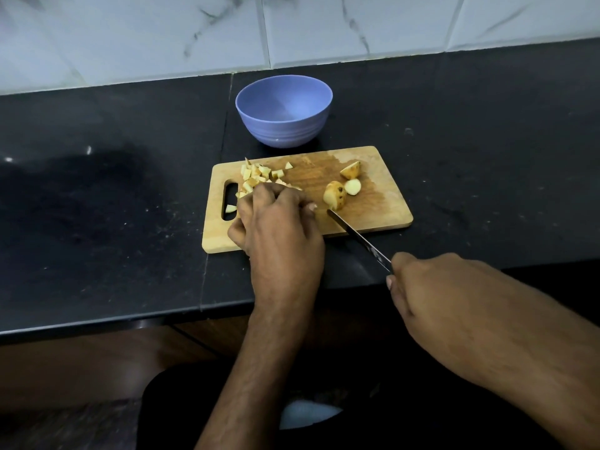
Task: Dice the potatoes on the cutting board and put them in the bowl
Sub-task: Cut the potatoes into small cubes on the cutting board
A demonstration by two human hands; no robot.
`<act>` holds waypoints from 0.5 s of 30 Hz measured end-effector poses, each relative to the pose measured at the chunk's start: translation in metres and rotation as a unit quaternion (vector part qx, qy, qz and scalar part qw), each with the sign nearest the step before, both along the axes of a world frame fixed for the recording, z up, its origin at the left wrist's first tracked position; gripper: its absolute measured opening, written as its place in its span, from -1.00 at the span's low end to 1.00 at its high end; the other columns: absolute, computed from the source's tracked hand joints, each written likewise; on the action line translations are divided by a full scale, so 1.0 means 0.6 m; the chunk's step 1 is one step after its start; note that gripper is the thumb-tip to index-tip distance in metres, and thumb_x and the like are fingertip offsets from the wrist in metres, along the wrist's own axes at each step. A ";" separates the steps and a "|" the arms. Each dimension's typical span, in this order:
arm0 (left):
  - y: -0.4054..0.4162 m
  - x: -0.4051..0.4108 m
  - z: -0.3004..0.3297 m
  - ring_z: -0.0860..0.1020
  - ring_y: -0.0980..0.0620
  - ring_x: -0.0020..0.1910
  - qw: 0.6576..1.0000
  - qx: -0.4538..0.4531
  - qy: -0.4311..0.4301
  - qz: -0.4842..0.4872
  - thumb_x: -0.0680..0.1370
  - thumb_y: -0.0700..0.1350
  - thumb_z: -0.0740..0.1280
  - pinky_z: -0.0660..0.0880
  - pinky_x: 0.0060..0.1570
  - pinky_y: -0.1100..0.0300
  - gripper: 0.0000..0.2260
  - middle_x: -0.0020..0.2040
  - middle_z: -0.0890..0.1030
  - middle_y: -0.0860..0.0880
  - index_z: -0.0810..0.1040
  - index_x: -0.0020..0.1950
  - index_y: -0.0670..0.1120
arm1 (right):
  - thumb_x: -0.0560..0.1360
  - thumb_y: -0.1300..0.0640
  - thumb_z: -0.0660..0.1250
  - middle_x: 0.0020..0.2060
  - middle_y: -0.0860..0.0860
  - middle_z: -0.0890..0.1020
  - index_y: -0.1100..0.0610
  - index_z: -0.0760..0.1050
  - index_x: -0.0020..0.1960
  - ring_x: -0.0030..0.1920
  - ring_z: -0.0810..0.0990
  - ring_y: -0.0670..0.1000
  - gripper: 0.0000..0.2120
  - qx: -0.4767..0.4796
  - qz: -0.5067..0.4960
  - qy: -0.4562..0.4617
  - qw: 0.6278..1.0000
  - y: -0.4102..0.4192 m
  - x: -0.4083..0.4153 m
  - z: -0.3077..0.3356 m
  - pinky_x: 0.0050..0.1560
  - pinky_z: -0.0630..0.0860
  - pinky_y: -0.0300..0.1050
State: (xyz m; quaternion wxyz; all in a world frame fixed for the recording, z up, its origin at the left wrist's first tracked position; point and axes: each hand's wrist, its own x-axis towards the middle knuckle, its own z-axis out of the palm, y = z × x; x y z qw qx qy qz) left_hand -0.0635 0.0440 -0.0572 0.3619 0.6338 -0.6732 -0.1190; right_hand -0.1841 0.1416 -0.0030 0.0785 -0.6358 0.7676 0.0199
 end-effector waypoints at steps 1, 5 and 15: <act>0.000 0.001 0.000 0.32 0.05 0.28 1.000 0.001 0.013 0.000 0.61 -0.09 0.34 0.20 0.33 -0.05 -0.89 0.19 0.48 0.08 0.64 0.08 0.05 | 0.55 -0.07 -0.21 -0.39 -0.09 0.28 -0.06 0.02 -0.30 -0.43 0.20 -0.13 -0.73 0.001 -0.003 0.002 1.000 0.003 0.001 0.001 -0.22 0.32 -0.15; 0.001 0.000 0.002 0.32 0.07 0.29 0.999 -0.005 0.029 -0.013 0.63 -0.15 0.29 0.19 0.31 -0.01 -0.82 0.21 0.50 0.09 0.64 0.13 0.07 | 0.58 -0.11 -0.17 -0.39 -0.09 0.33 -0.06 0.06 -0.29 -0.41 0.27 -0.13 -0.70 -0.001 -0.001 -0.015 1.000 0.010 0.000 0.001 -0.27 0.33 -0.14; -0.002 -0.010 0.013 0.19 0.03 0.40 0.997 0.039 -0.040 -0.052 0.55 0.13 0.39 0.09 0.34 -0.05 -0.81 0.32 0.37 0.07 0.60 0.12 0.12 | 0.64 -0.16 -0.09 -0.34 -0.07 0.46 -0.05 0.14 -0.26 -0.38 0.42 -0.13 -0.65 -0.048 -0.008 -0.047 0.998 0.013 -0.020 0.025 -0.38 0.30 -0.19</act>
